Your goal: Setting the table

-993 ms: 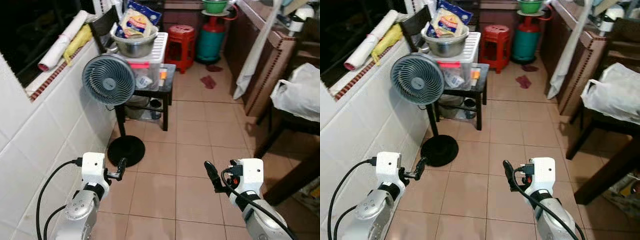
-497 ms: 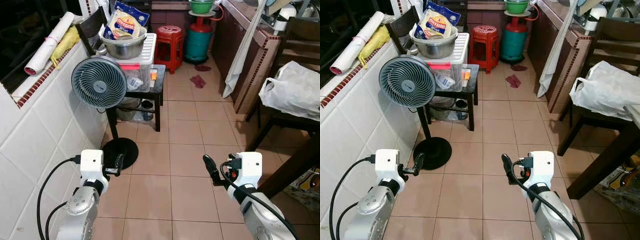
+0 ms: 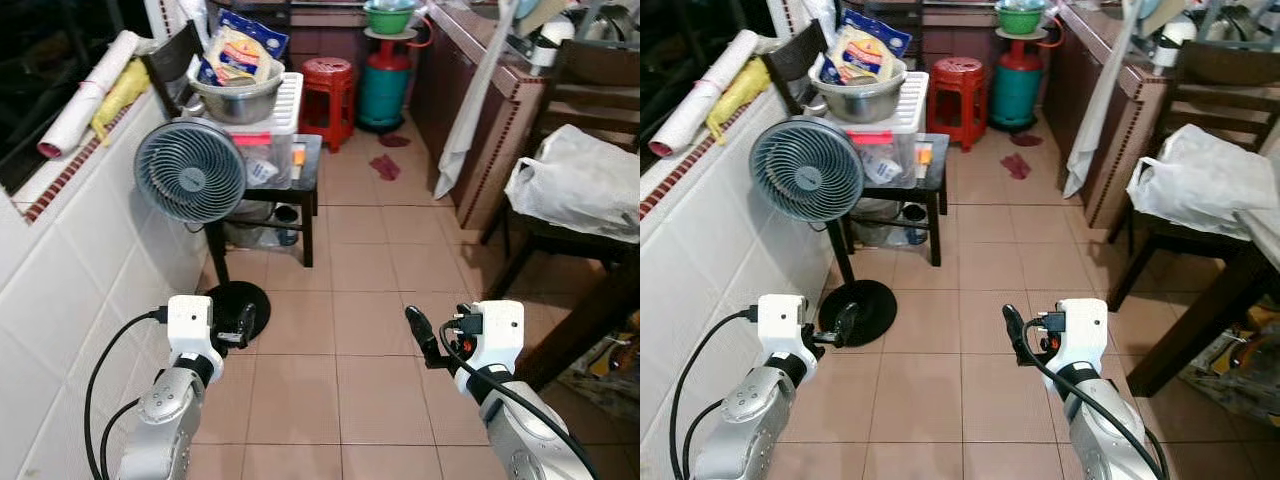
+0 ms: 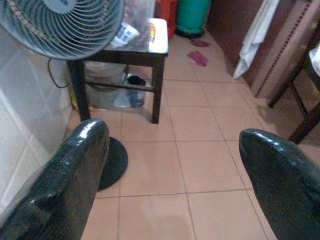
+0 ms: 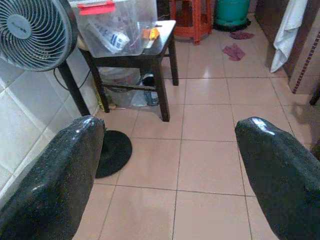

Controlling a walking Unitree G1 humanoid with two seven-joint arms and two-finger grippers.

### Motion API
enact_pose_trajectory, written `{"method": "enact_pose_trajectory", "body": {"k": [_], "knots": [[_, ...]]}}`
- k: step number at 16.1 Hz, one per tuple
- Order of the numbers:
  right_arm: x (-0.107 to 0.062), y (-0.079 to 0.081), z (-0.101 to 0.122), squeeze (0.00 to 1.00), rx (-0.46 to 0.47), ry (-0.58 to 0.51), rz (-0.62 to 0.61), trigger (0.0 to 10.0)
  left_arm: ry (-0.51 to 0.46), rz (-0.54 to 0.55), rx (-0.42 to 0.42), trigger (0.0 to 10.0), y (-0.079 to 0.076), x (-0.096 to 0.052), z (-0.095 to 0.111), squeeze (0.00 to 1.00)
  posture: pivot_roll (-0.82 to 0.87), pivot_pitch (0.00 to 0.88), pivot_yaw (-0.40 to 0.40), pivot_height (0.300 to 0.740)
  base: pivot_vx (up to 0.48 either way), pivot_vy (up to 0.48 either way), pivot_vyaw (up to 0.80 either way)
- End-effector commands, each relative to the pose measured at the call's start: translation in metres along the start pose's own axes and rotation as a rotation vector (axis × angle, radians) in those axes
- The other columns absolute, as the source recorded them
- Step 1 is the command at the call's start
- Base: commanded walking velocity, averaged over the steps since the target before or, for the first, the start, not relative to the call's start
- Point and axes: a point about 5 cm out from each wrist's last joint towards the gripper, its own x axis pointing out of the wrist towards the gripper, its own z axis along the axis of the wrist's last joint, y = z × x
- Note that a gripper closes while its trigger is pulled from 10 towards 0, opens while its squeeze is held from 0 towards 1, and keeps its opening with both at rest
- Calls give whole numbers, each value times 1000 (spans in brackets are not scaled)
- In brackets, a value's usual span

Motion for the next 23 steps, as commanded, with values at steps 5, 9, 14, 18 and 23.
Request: {"method": "enact_pose_trajectory", "body": {"k": [5,9,14,18,23], "knots": [[-1,1,-1,0,5,7,-5,10000,0,-33,0,10000,-3,2,0,0,-66,0,23,740,50,0,-738],[-1,1,-1,0,3,6,-3,10000,-2,-45,-3,10000,-5,2,0,0,-67,0,24,740,197,0,-744],[-1,0,-1,0,3,3,-4,10000,3,-67,5,10000,-6,1,0,0,-62,0,26,740,161,0,-713],[1,1,0,0,-3,-5,-5,10000,14,-79,16,10000,-9,0,-3,0,-60,0,25,740,280,0,-123],[2,1,2,0,-16,-10,-11,10000,12,-80,15,10000,-9,1,-2,0,-59,0,25,740,286,0,0]]}}
